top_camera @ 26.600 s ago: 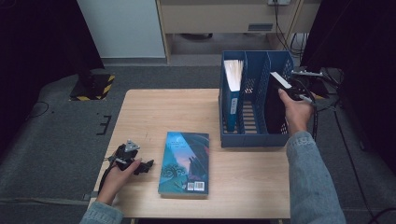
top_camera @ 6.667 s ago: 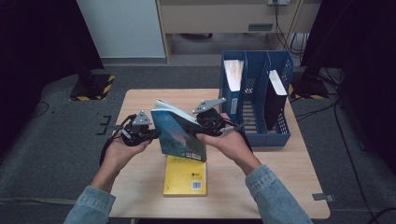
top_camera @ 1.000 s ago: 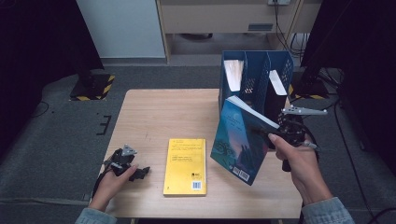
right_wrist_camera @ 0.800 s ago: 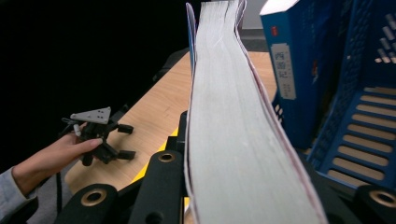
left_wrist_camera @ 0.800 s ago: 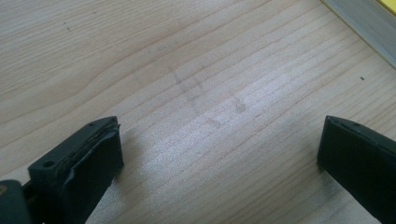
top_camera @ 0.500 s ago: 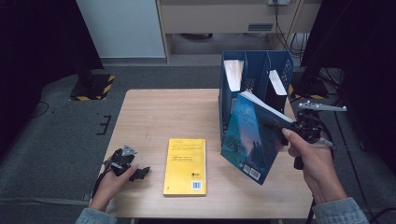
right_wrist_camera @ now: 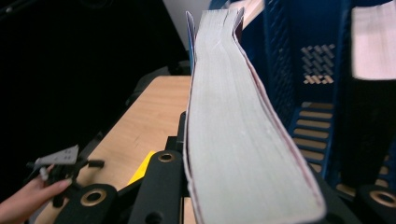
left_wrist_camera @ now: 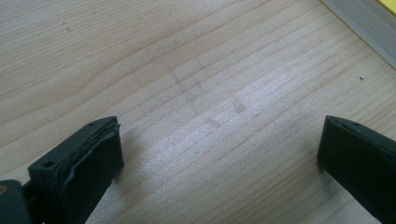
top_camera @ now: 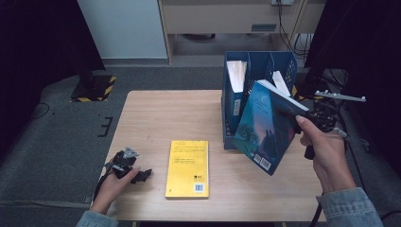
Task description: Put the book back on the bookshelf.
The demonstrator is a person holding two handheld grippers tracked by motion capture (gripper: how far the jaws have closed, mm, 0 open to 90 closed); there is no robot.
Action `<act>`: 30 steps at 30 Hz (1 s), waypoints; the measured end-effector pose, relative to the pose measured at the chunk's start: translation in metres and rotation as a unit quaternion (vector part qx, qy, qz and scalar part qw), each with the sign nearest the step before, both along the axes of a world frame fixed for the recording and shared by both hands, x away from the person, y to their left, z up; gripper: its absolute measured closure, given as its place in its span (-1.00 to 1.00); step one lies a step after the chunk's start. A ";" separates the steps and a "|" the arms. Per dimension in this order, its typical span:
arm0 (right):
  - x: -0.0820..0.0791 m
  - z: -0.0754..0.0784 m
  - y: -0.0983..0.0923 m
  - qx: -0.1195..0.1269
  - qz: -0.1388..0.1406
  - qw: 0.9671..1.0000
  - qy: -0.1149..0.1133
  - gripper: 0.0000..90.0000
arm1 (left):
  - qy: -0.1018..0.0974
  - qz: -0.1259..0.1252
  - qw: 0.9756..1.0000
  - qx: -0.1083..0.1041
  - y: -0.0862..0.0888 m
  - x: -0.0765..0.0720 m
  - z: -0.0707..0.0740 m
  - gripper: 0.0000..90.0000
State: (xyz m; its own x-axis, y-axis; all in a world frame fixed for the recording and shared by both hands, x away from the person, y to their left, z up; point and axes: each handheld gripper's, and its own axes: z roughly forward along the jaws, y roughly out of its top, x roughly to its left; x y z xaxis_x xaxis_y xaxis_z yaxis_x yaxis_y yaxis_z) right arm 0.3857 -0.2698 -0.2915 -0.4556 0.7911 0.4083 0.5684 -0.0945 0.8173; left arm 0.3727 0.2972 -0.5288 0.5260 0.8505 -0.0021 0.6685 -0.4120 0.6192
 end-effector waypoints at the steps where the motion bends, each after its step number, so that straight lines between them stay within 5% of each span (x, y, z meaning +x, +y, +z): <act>1: 0.002 0.001 -0.002 0.001 -0.006 1.000 -0.002 0.63 | 0.000 0.000 1.000 0.000 0.000 0.000 0.000 -1.00; 17: 0.016 0.017 -0.019 0.030 -0.050 0.998 -0.005 0.63 | 0.000 -0.003 1.000 0.001 -0.001 0.000 0.000 -1.00; 30: 0.047 0.030 -0.012 -0.005 -0.083 0.996 -0.022 0.63 | -0.002 -0.001 1.000 -0.003 -0.002 0.000 0.000 -1.00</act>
